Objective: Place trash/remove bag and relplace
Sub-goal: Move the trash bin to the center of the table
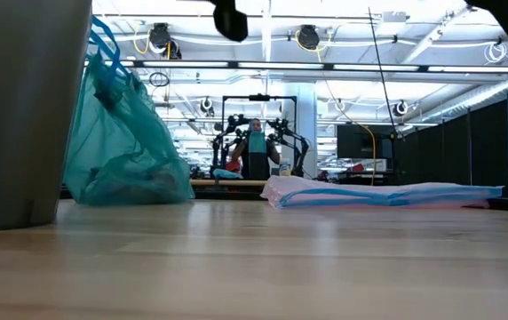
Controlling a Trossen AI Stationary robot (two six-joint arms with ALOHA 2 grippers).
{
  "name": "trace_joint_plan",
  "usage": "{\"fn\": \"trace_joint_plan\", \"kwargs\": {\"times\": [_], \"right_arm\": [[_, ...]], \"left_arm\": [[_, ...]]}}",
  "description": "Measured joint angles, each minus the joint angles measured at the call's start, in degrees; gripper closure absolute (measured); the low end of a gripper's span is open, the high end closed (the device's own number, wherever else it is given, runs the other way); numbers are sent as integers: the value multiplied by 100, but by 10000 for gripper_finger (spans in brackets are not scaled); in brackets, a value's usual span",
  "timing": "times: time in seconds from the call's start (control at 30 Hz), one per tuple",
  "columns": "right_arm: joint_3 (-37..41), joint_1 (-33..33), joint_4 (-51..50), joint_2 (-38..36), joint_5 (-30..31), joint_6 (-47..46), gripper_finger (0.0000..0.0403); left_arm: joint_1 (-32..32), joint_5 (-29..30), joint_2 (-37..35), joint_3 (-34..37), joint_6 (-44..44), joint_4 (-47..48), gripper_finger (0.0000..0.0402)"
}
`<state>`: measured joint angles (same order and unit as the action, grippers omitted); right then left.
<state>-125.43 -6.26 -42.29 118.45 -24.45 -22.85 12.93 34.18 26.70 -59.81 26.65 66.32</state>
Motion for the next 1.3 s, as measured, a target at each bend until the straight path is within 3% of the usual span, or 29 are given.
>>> {"fn": "trace_joint_plan", "kwargs": {"times": [0.27,0.4,0.73,1.3], "right_arm": [[-74,472,137,-20,292,-976,203],[-74,682,434,-19,686,-1183,161],[-81,1076,803,202,1816,-1055,164],[-76,1515,1170,1015,2894,-1555,165]], "left_arm": [[0,-141,0,0,-28,9,402],[0,-143,0,0,-52,12,402],[0,-250,0,0,-46,18,402],[0,-305,0,0,-52,84,402]]}}
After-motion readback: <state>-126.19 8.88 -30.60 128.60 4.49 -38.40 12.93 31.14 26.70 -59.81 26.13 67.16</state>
